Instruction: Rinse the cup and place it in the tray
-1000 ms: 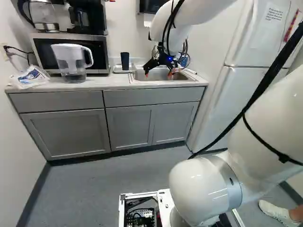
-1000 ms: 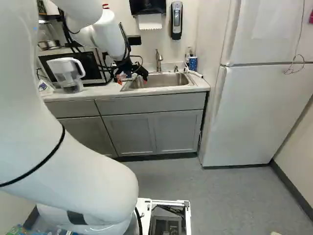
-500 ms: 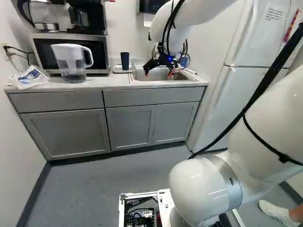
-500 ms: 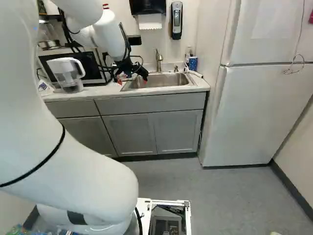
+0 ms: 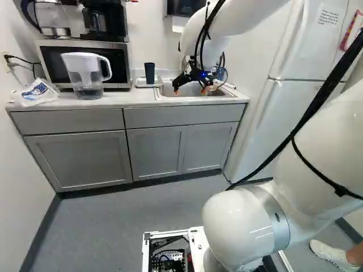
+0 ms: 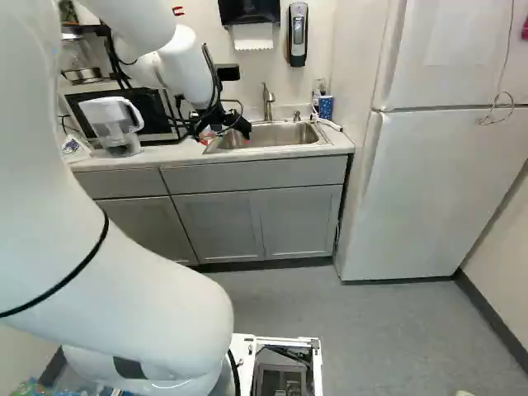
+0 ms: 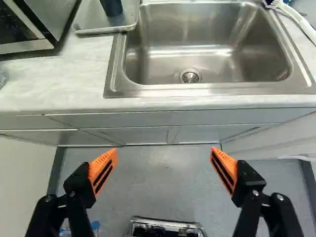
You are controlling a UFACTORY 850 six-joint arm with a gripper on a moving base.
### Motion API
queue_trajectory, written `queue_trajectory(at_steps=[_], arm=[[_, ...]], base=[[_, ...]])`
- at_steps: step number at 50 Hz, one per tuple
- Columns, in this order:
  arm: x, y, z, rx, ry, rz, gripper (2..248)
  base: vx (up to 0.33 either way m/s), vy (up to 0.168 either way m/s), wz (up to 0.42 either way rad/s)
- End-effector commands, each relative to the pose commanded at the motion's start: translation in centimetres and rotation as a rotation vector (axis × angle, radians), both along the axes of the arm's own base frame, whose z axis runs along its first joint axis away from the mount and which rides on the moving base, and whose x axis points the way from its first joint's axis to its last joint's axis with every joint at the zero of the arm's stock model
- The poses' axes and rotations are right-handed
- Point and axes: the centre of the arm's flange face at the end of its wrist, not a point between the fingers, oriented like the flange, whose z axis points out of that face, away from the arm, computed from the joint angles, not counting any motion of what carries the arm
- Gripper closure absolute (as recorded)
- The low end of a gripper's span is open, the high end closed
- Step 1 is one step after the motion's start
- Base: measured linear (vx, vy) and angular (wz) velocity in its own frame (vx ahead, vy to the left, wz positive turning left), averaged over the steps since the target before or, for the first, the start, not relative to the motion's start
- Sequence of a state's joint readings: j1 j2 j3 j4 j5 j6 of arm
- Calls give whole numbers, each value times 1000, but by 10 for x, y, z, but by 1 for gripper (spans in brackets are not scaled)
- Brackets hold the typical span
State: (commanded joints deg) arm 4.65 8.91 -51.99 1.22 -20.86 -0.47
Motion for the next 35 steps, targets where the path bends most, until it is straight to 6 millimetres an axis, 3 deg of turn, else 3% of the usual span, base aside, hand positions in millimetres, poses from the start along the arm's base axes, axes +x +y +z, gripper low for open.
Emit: queue_trajectory(at_steps=[35], arm=[[-14,-8,-50,3,-96,-17,3]], base=[[0,0,0]])
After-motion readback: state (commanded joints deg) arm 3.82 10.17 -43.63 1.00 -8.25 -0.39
